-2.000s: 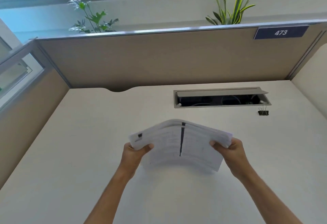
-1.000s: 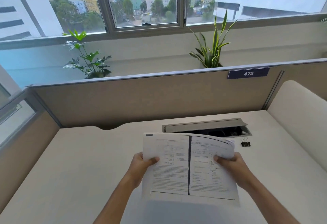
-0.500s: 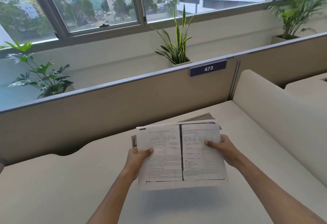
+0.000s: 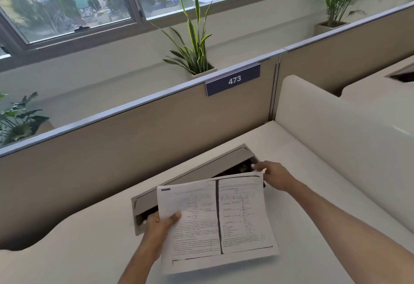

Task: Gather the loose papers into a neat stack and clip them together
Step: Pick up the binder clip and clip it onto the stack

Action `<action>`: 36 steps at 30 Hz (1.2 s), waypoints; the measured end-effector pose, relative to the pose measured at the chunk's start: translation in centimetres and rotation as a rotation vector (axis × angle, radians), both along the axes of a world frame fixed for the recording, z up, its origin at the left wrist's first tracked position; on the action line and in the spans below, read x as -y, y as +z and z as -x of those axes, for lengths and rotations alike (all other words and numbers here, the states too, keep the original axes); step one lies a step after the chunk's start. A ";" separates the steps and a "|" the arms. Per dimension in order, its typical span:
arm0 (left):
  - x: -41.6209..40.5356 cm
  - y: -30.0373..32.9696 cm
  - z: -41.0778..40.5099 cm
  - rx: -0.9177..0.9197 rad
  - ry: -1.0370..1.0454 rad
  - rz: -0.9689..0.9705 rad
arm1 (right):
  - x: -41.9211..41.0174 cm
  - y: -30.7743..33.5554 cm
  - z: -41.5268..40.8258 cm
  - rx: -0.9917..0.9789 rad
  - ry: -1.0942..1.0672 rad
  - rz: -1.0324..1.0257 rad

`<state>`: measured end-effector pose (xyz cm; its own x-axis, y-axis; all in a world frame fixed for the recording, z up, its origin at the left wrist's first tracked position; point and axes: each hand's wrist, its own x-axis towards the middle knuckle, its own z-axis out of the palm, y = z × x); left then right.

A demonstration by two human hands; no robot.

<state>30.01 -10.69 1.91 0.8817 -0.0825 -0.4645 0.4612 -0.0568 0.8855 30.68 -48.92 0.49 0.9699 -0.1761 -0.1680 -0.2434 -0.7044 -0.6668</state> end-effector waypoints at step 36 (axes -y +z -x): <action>-1.1 -2.9 1.2 -0.038 0.033 -0.022 | -1.0 0.8 -2.2 -0.244 0.276 0.387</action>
<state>28.78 -9.54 -1.03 0.8655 -0.0428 -0.4990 0.4964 -0.0599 0.8660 32.85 -47.95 1.28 0.9299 -0.0140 -0.3676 -0.1299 -0.9474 -0.2924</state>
